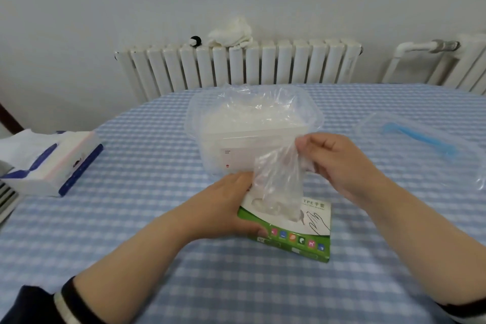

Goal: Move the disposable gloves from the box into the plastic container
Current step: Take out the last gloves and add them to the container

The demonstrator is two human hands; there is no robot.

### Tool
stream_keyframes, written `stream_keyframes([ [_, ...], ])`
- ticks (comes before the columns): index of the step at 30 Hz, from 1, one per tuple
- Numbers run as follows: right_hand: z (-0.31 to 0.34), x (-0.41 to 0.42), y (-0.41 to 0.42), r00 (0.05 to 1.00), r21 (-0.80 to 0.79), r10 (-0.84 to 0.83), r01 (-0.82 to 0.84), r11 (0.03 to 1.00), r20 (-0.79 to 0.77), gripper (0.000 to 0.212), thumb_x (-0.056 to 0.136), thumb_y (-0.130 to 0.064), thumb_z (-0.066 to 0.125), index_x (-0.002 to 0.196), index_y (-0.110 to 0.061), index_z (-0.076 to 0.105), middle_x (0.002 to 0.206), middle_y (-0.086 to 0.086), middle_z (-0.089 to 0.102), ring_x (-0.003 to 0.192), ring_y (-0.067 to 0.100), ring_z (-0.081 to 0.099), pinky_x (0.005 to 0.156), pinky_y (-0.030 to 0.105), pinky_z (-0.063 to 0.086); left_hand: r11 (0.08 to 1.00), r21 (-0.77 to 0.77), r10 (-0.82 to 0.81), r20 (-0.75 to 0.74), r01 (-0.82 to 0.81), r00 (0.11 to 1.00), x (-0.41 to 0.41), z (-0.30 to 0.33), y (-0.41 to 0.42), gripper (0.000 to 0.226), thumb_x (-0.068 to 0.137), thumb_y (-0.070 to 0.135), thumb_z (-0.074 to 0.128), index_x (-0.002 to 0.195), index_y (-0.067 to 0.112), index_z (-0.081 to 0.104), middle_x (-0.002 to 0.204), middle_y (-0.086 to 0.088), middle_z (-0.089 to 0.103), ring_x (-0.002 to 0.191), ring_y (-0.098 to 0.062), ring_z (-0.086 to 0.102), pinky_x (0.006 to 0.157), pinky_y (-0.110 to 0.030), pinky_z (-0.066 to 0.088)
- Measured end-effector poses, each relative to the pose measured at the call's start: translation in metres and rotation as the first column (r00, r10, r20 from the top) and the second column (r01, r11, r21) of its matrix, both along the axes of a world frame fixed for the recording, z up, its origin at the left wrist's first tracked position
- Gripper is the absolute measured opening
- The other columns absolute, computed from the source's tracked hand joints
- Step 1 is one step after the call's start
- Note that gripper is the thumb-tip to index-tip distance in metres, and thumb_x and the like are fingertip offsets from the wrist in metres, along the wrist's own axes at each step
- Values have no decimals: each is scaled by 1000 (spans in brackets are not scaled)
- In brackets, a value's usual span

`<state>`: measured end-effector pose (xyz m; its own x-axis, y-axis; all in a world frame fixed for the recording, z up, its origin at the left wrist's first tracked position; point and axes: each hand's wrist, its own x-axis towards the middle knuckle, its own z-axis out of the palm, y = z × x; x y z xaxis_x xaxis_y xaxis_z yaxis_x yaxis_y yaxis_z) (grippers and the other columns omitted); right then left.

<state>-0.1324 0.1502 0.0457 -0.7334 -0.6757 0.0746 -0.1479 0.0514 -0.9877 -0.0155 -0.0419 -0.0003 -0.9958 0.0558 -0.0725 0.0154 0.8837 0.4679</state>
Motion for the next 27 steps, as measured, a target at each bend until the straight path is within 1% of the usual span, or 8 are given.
stream_keyframes([
  [5, 19, 9, 6, 947, -181, 16, 44, 982, 320, 32, 92, -21, 53, 76, -3, 73, 68, 8, 70, 60, 15, 67, 58, 25, 57, 978, 208, 18, 60, -31, 998, 0, 9, -4, 79, 73, 47, 80, 137, 38, 35, 123, 33, 44, 113, 7, 47, 91, -12, 41],
  [8, 19, 11, 4, 918, -147, -9, 72, 987, 396, 32, 94, -20, 54, 74, -4, 75, 74, 12, 71, 67, 19, 68, 77, 38, 58, 889, 455, 90, -68, -50, 994, 1, 20, -6, 86, 70, 52, 79, 141, 42, 32, 135, 28, 48, 125, 9, 46, 106, -26, 43],
  [10, 18, 12, 3, 898, -133, -7, 73, 988, 440, 31, 92, -20, 57, 71, -7, 75, 74, 11, 68, 69, 21, 66, 85, 42, 55, 846, 530, 191, -196, -60, 962, 2, 31, 1, 95, 62, 60, 78, 140, 55, 23, 134, 32, 45, 125, 8, 46, 102, -18, 42],
  [14, 15, 14, 2, 869, -107, 7, 54, 993, 495, 30, 92, -19, 58, 71, -3, 73, 69, 14, 65, 63, 24, 65, 67, 39, 58, 949, 313, 191, -507, -27, 841, 0, 52, 14, 90, 73, 52, 77, 136, 65, 14, 134, 30, 34, 124, 5, 42, 97, -8, 38],
  [16, 16, 17, 1, 843, -108, 35, 27, 994, 537, 29, 93, -17, 55, 80, 3, 70, 71, 18, 67, 58, 25, 65, 53, 32, 56, 982, 186, 94, -609, 26, 788, -4, 61, 16, 62, 81, 40, 74, 130, 56, 39, 131, 26, 42, 124, 0, 44, 99, -12, 37],
  [19, 16, 18, 0, 786, -131, 118, -47, 990, 606, 29, 93, -20, 51, 83, 2, 66, 69, 14, 67, 52, 21, 60, 47, 27, 51, 903, 422, 163, -519, 86, 839, -15, 77, 24, 22, 81, 13, 75, 91, 32, 72, 106, 18, 68, 107, -4, 61, 92, -21, 46],
  [21, 12, 17, -1, 760, -104, 116, -64, 992, 639, 45, 99, -32, 43, 77, -1, 68, 69, 14, 67, 49, 20, 61, 43, 24, 49, 813, 582, 282, -407, 9, 869, -26, 94, 28, 11, 79, 22, 75, 77, 33, 73, 82, 12, 73, 86, -10, 69, 84, -29, 55],
  [27, -10, 31, -4, 690, 48, 275, -410, 911, 669, 54, 93, -49, 38, 94, -3, 66, 88, 15, 74, 62, 21, 70, 49, 26, 55, 832, 505, 405, -270, -229, 874, -89, 131, -8, 16, 87, 10, 69, 93, 19, 57, 63, 10, 65, 49, -4, 58, 43, -15, 44],
])
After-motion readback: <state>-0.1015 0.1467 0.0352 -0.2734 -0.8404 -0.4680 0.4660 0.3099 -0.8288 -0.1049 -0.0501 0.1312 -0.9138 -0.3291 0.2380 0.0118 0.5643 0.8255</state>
